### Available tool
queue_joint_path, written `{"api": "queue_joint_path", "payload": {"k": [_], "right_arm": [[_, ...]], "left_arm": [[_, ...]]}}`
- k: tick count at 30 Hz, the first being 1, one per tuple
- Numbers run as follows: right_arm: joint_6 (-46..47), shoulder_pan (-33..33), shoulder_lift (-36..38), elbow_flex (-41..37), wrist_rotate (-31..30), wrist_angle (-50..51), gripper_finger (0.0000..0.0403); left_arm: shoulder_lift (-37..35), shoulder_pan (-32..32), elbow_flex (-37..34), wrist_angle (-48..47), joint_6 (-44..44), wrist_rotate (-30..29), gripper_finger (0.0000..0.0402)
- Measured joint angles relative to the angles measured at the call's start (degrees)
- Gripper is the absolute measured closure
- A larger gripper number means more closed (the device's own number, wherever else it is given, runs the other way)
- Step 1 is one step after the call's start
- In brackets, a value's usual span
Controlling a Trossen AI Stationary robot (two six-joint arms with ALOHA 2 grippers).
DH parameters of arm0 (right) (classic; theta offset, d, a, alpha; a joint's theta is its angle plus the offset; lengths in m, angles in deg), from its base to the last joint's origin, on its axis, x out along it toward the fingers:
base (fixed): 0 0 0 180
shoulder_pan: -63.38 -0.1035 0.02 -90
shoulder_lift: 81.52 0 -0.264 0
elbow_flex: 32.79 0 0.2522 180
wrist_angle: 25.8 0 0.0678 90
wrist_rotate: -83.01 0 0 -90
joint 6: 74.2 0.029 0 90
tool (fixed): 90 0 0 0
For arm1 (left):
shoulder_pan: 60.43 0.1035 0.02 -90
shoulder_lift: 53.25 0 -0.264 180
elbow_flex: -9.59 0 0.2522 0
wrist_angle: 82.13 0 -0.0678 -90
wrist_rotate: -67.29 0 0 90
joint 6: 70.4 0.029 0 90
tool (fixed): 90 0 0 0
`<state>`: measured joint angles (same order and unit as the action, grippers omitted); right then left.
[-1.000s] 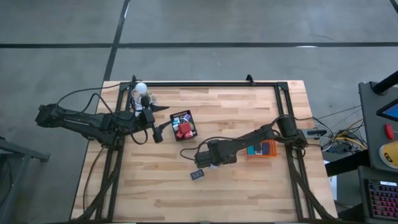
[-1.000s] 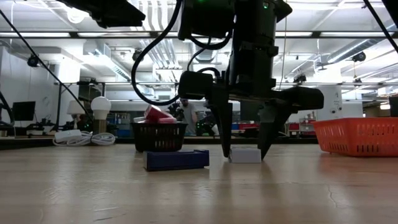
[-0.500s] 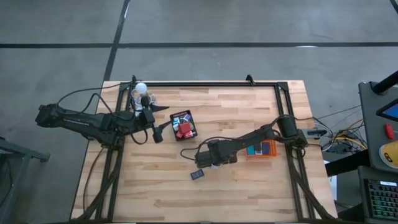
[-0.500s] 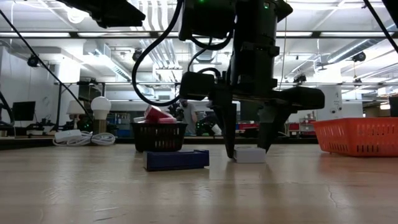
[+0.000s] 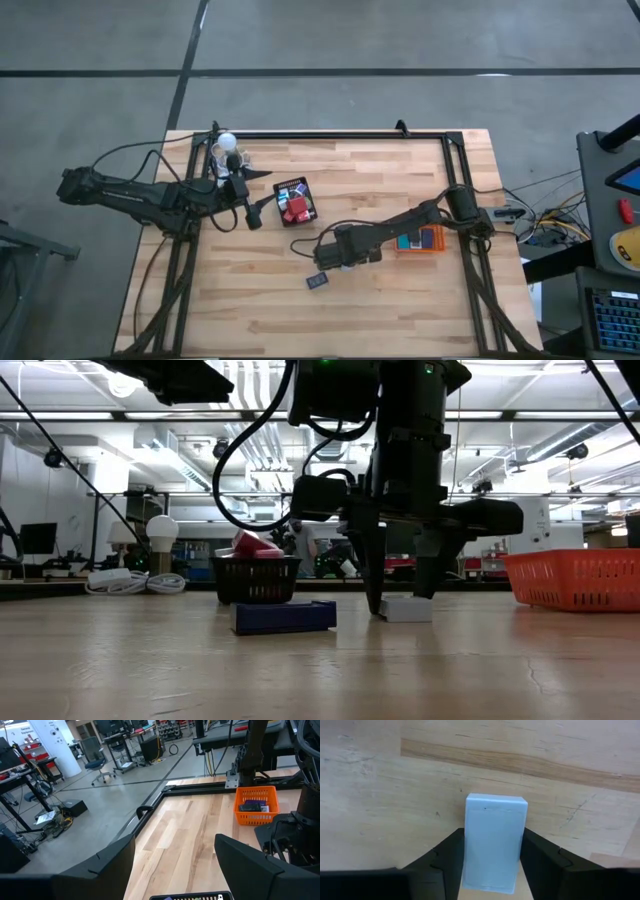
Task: Pick & Place Office items
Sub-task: Put the white digital clock in the orange bin
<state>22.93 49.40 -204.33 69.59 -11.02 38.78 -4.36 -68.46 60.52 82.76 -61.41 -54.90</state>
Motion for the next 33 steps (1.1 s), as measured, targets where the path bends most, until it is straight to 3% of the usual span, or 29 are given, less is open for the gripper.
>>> {"api": "queue_joint_path", "payload": {"k": [7,13,17,23,33], "right_arm": [[-0.3,0.0,3.8,-0.3,-1.0,4.0,0.0234],[0.4,0.0,9.6,-0.4,-7.4,10.1,0.0235],[3.7,0.0,14.5,-1.1,-11.2,15.6,0.0231],[8.0,0.0,19.9,-3.3,-11.7,24.9,0.0232],[14.7,0.0,32.3,-19.3,-9.7,24.3,0.0232]], "left_arm": [[0.0,0.0,0.0,0.0,0.0,0.0,0.0126],[0.0,0.0,0.0,0.0,0.0,0.0,0.0126],[0.0,0.0,0.0,0.0,0.0,0.0,0.0126],[0.0,0.0,0.0,0.0,0.0,0.0,0.0126],[0.0,0.0,0.0,0.0,0.0,0.0,0.0126]]}}
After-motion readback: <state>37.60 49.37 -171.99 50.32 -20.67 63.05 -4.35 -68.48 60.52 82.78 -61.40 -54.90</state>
